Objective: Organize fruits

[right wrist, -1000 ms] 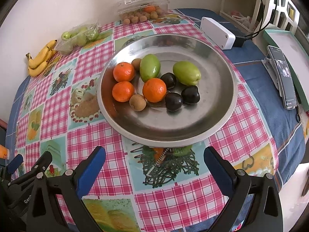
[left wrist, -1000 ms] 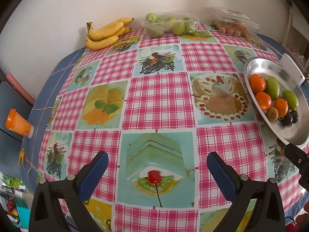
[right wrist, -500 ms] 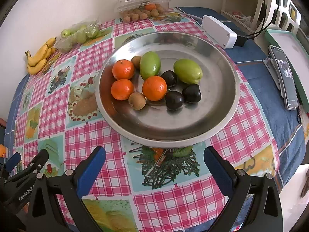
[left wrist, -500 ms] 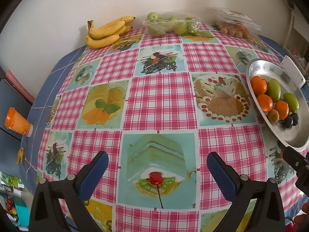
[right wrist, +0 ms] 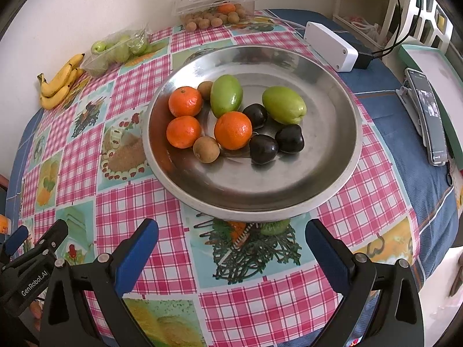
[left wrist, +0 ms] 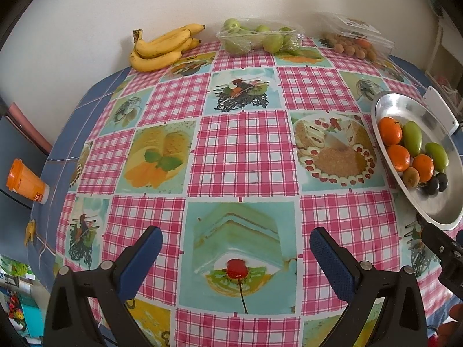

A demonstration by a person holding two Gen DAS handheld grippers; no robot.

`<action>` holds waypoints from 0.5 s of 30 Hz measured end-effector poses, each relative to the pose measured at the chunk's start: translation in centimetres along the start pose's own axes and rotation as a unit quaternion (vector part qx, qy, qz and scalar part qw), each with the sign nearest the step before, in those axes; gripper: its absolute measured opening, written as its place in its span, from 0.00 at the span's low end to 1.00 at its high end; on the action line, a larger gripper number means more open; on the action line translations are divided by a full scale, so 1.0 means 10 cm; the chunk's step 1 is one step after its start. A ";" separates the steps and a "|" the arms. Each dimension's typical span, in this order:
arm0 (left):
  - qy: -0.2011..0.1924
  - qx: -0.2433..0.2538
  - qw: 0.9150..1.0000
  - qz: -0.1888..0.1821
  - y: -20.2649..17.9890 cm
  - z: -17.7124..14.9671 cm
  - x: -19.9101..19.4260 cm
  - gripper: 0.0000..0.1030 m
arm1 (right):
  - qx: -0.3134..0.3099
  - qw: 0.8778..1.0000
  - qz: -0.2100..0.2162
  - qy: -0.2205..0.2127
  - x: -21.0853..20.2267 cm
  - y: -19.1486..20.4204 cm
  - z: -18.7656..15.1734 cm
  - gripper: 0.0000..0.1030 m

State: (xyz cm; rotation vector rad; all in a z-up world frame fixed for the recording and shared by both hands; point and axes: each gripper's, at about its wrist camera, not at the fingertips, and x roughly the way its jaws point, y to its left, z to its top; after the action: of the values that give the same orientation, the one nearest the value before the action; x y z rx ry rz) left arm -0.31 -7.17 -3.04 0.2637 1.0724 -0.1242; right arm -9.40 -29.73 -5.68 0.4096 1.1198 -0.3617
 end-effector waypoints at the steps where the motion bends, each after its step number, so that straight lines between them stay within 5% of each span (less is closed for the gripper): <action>1: 0.000 0.000 1.000 0.000 0.00 0.00 0.00 1.00 | -0.001 1.000 0.000 0.000 0.01 0.00 0.00 0.98; 15: 0.000 0.001 1.000 -0.001 -0.01 0.02 -0.01 1.00 | -0.002 1.000 0.000 0.000 0.00 0.02 0.00 0.98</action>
State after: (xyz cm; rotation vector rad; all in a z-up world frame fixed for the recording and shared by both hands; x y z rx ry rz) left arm -0.20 -7.26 -2.91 0.2654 1.0724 -0.1266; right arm -9.27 -29.60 -5.68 0.4054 1.1216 -0.3596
